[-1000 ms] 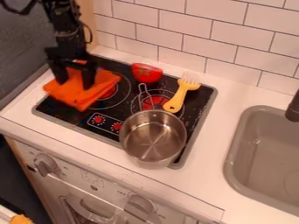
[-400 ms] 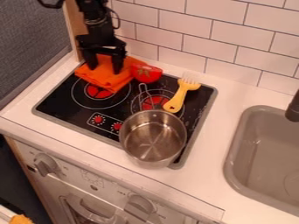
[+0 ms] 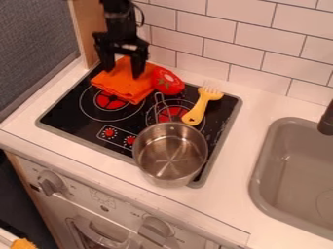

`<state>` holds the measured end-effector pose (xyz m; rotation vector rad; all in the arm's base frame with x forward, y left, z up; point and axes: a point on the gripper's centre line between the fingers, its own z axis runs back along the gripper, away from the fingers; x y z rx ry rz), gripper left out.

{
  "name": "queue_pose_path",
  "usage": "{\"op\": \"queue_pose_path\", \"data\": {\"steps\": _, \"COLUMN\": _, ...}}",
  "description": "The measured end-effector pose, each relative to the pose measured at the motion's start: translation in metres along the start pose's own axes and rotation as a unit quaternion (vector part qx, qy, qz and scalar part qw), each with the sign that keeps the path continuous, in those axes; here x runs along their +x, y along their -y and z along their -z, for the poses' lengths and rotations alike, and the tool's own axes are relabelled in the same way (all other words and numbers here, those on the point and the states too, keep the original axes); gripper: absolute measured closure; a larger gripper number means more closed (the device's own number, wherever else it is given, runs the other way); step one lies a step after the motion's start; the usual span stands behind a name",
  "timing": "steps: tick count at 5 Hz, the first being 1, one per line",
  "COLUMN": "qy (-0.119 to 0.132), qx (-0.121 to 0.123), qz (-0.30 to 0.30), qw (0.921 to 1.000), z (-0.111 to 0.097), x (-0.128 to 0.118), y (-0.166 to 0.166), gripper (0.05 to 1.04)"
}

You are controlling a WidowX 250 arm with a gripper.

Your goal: Move the orange cloth above the left burner

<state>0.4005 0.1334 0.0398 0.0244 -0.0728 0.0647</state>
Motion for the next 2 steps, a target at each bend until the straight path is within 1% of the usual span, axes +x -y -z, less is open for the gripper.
{"op": "queue_pose_path", "data": {"steps": 1, "qy": 0.019, "qx": 0.020, "qz": 0.002, "qw": 0.9996, "z": -0.036, "x": 0.006, "y": 0.001, "gripper": 0.085}}
{"op": "queue_pose_path", "data": {"steps": 2, "qy": 0.033, "qx": 0.022, "qz": 0.014, "qw": 0.9991, "z": -0.052, "x": 0.002, "y": 0.013, "gripper": 0.085}}
